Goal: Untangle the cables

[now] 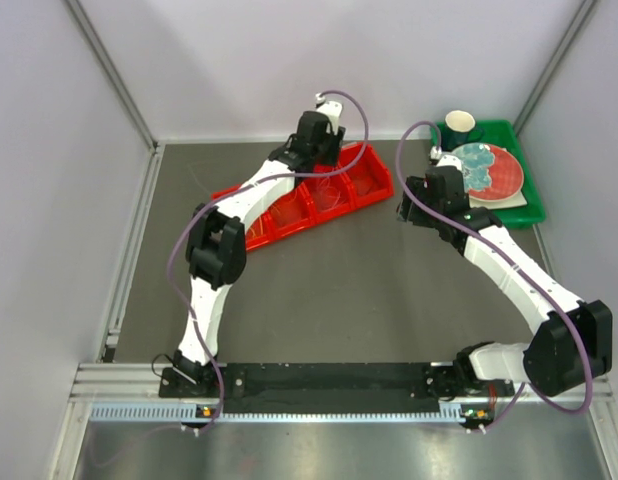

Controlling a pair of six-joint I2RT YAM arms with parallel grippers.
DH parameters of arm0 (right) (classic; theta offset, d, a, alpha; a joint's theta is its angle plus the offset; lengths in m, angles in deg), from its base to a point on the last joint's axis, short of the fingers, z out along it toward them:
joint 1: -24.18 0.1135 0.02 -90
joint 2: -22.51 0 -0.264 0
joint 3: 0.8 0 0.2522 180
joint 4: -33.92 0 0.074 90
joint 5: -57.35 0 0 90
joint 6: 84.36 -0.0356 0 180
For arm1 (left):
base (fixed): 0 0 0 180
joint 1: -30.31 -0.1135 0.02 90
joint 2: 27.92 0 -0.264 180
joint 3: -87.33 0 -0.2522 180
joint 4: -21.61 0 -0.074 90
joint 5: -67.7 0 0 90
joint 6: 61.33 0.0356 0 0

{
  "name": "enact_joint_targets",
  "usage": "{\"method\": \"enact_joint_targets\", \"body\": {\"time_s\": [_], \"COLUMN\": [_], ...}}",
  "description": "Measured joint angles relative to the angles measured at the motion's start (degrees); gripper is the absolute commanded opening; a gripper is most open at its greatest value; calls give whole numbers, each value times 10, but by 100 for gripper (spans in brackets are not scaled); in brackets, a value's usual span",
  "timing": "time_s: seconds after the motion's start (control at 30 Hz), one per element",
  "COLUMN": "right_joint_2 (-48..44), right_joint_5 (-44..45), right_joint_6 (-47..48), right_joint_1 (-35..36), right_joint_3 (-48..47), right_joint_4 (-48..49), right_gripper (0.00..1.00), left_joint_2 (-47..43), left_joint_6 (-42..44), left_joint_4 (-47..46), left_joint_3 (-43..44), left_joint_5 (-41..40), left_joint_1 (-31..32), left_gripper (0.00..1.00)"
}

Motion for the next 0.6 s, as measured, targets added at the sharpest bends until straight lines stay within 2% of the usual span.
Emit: {"method": "enact_joint_targets", "body": {"time_s": [0.23, 0.6], "right_joint_2": [0, 0], "right_joint_5": [0, -1], "right_joint_6": [0, 0], "right_joint_1": [0, 0], "right_joint_3": [0, 0], "right_joint_4": [0, 0], "right_gripper": [64, 64], "left_joint_2": [75, 97], "left_joint_6": [9, -7], "left_joint_4": [16, 55], "left_joint_3": [74, 75], "left_joint_5": [3, 39], "left_joint_1": [-16, -65], "left_gripper": [53, 50]}}
